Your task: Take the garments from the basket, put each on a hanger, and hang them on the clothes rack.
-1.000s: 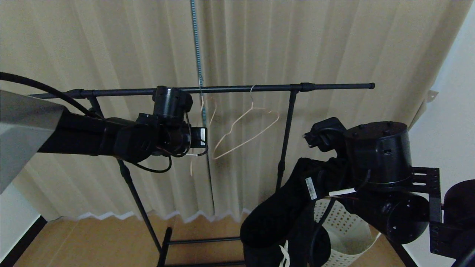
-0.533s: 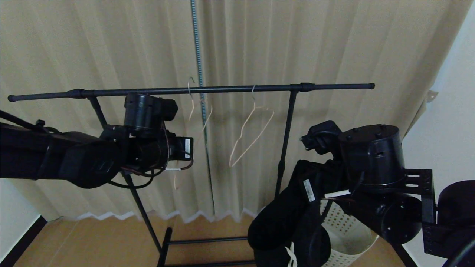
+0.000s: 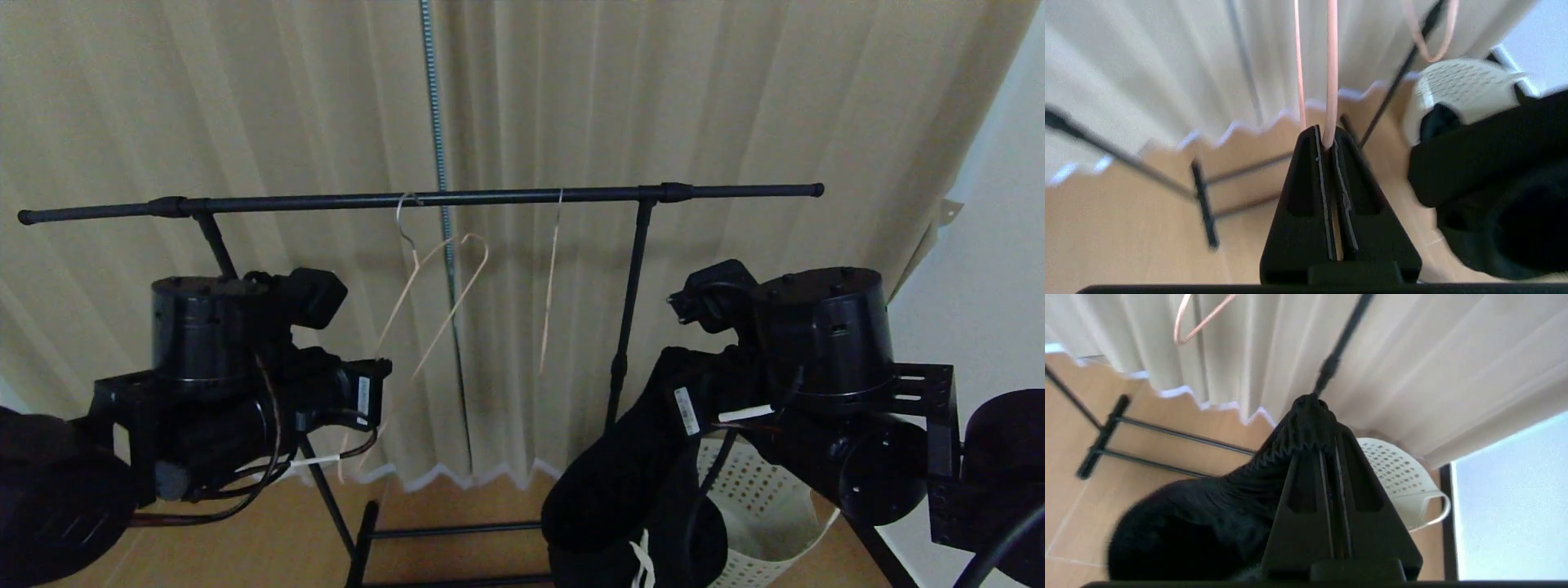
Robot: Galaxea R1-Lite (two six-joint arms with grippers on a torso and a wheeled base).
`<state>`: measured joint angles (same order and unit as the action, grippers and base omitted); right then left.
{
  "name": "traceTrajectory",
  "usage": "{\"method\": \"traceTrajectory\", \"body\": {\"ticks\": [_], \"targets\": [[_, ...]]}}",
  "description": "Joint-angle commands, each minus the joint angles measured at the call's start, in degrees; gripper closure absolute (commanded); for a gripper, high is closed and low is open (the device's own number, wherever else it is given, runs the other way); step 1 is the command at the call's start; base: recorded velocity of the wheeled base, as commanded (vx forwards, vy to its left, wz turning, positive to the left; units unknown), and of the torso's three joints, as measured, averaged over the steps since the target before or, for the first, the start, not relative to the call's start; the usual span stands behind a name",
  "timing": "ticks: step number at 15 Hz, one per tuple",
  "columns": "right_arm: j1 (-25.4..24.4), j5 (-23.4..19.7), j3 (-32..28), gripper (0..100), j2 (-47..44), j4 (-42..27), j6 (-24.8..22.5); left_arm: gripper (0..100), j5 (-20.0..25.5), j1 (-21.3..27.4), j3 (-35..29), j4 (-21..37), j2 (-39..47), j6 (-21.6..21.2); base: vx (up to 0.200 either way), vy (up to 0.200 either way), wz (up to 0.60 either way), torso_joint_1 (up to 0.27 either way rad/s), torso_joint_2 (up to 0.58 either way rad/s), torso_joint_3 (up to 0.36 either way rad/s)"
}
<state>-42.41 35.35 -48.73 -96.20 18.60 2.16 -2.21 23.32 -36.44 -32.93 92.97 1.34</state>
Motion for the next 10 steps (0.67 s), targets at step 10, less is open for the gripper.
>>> {"method": "traceTrajectory", "body": {"ticks": [10], "targets": [[7.08,3.41,-1.81,100,-0.31,0.03,-3.92,100,19.7,-0.56,20.97,-21.04,-5.69,-6.17,0.0,0.0,0.0,0.0,0.0,0.0]]}}
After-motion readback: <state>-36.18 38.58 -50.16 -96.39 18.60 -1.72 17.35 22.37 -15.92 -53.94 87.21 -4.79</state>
